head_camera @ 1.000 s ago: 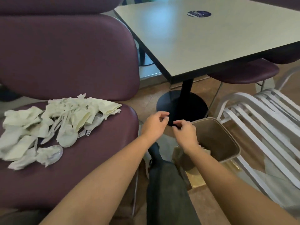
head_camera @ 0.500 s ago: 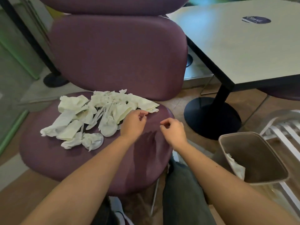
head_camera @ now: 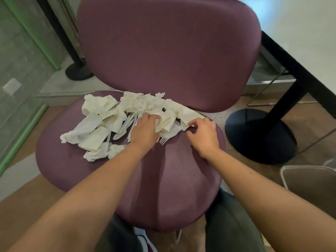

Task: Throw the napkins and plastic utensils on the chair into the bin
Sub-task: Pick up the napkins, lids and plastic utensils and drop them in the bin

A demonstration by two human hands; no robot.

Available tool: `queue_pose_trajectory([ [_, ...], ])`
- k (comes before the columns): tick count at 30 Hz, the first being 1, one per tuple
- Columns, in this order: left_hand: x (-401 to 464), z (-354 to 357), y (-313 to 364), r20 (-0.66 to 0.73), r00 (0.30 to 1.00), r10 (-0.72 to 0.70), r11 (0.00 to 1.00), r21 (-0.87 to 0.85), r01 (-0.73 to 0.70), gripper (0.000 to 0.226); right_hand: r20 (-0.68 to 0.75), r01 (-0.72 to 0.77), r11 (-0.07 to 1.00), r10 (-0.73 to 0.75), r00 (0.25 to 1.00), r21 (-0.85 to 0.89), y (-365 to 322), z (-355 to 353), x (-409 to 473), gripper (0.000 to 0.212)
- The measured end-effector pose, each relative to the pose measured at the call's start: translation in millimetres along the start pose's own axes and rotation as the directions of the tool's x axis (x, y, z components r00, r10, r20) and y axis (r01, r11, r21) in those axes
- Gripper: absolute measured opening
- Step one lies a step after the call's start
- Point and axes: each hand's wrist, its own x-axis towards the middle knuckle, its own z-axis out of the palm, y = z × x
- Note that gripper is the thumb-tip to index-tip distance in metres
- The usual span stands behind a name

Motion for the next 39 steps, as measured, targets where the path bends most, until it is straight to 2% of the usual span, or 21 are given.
queue_pose_trajectory([
  [5,1,4,-9,-0.090,0.994,0.055,0.997,0.057,-0.050,0.054,-0.049,0.048,0.974,-0.061,0.997,-0.219,-6,9,25,0.048],
  [8,0,2,-13,-0.197,0.979,0.061,0.998,0.013,-0.060,0.048,0.069,0.083,0.948,-0.065,0.995,-0.307,-2,14,38,0.056],
  [10,-1,-2,-14,-0.255,0.966,0.049,0.999,0.007,-0.049,0.042,0.144,0.113,0.927,-0.065,0.987,-0.358,2,16,43,0.048],
  [13,0,-8,-12,-0.289,0.957,0.028,1.000,0.004,-0.028,0.036,0.139,0.172,0.900,-0.125,0.982,-0.402,1,13,39,0.026],
  [18,-5,-25,-7,-0.341,0.940,0.011,0.998,-0.047,-0.029,0.035,0.013,0.130,0.971,-0.130,0.991,-0.203,-8,-1,22,0.031],
  [22,-11,-41,6,-0.297,0.951,-0.081,0.937,-0.349,-0.030,0.040,-0.084,0.035,0.999,-0.032,0.996,0.034,-13,-16,9,0.024],
  [26,-18,-52,31,-0.242,0.958,-0.152,0.815,-0.579,-0.017,0.034,-0.146,-0.031,0.944,0.083,0.986,0.329,-14,-35,-8,0.010],
  [31,-35,-51,79,-0.179,0.981,-0.070,0.735,-0.674,-0.071,0.030,-0.167,-0.142,0.841,0.264,0.950,0.523,-2,-67,-44,0.017],
  [34,-47,-42,115,-0.139,0.990,0.022,0.736,-0.668,-0.110,0.029,-0.194,-0.180,0.809,0.339,0.921,0.560,20,-88,-71,0.013],
  [39,-68,-9,181,0.011,0.992,0.128,0.735,-0.672,-0.087,0.029,-0.253,-0.215,0.774,0.435,0.864,0.596,70,-116,-113,0.016],
])
